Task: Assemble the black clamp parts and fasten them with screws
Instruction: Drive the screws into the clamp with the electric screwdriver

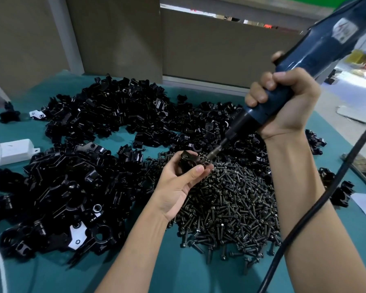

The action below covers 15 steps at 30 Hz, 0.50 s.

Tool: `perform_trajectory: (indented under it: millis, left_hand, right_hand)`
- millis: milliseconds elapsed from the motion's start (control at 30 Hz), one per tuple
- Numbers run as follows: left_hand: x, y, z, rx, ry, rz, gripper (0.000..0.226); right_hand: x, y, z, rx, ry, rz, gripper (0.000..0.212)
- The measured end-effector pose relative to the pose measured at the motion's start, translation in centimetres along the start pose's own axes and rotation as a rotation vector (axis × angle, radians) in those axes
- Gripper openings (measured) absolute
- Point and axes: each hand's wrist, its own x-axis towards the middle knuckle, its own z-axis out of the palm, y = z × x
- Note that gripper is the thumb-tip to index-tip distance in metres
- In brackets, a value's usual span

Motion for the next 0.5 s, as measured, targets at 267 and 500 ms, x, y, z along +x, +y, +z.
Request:
perform_trajectory:
  millis: [267, 500]
  left_hand:
    - [-0.07, -0.27, 0.09, 0.093, 0.019, 0.024, 0.032]
    - [-0.21, -0.26, 0.16, 0.157, 0.014, 0.051, 0.039]
  right_hand:
    - [-0.27, 0.59, -0.25, -0.039, 0.031, 0.006, 0.020]
    - [-0.21, 0.91, 0.38, -0.082, 0.046, 0.023, 0.018]
